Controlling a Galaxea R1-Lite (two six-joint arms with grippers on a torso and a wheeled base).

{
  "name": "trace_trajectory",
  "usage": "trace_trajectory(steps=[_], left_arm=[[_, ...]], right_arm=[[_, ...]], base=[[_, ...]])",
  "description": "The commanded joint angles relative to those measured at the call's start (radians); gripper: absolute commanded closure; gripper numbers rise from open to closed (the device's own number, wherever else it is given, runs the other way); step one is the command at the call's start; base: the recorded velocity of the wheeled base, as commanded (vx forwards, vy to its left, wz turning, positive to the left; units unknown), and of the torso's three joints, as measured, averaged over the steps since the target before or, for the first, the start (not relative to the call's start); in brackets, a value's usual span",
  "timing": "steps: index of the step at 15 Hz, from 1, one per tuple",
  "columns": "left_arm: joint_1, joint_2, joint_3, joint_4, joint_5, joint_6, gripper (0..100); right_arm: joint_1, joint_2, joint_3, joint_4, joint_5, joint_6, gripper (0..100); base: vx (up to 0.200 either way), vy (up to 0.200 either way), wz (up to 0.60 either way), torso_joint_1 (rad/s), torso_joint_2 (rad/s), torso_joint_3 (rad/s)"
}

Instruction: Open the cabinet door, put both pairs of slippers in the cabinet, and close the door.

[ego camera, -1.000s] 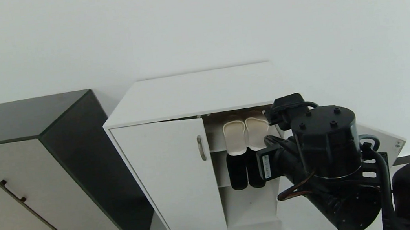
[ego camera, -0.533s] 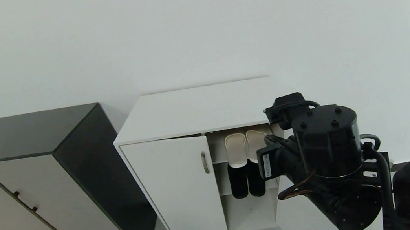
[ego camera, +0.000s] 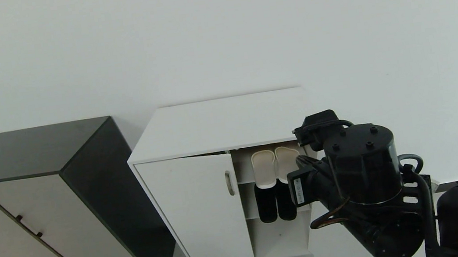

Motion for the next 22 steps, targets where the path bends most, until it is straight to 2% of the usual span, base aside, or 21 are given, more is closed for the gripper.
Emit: trace_trajectory(steps=[1, 5, 7, 9, 16, 22], left_arm=[[0.000, 0.000, 0.000, 0.000, 0.000, 0.000, 100], [0.000, 0.000, 0.000, 0.000, 0.000, -0.002, 100], [0.000, 0.000, 0.000, 0.000, 0.000, -0.002, 100], [0.000, 0.000, 0.000, 0.000, 0.000, -0.003, 100], [0.000, 0.000, 0.000, 0.000, 0.000, -0.003, 100], [0.000, 0.000, 0.000, 0.000, 0.000, -0.006, 100]], right_arm=[[0.001, 0.006, 0.001, -0.001, 0.000, -0.001, 100], [-0.010, 0.006, 0.000, -0.001, 0.002, -0.002, 100], [-0.051, 0.000, -0.007, -0.001, 0.007, -0.004, 100], [-0.102, 0.000, -0.008, -0.004, 0.013, -0.032, 100], [-0.261, 0.001, -0.013, -0.030, 0.275, -0.028, 100], [-0.318, 0.058, -0.030, -0.059, 0.293, -0.027, 100]], base=[[0.000, 0.000, -0.60, 0.002, 0.00, 0.002], [0.000, 0.000, -0.60, 0.006, 0.00, 0.002], [0.000, 0.000, -0.60, 0.005, 0.00, 0.000], [0.000, 0.000, 0.00, 0.000, 0.00, 0.000], [0.000, 0.000, 0.00, 0.000, 0.00, 0.000], [-0.167, 0.000, 0.00, 0.003, 0.00, 0.001]])
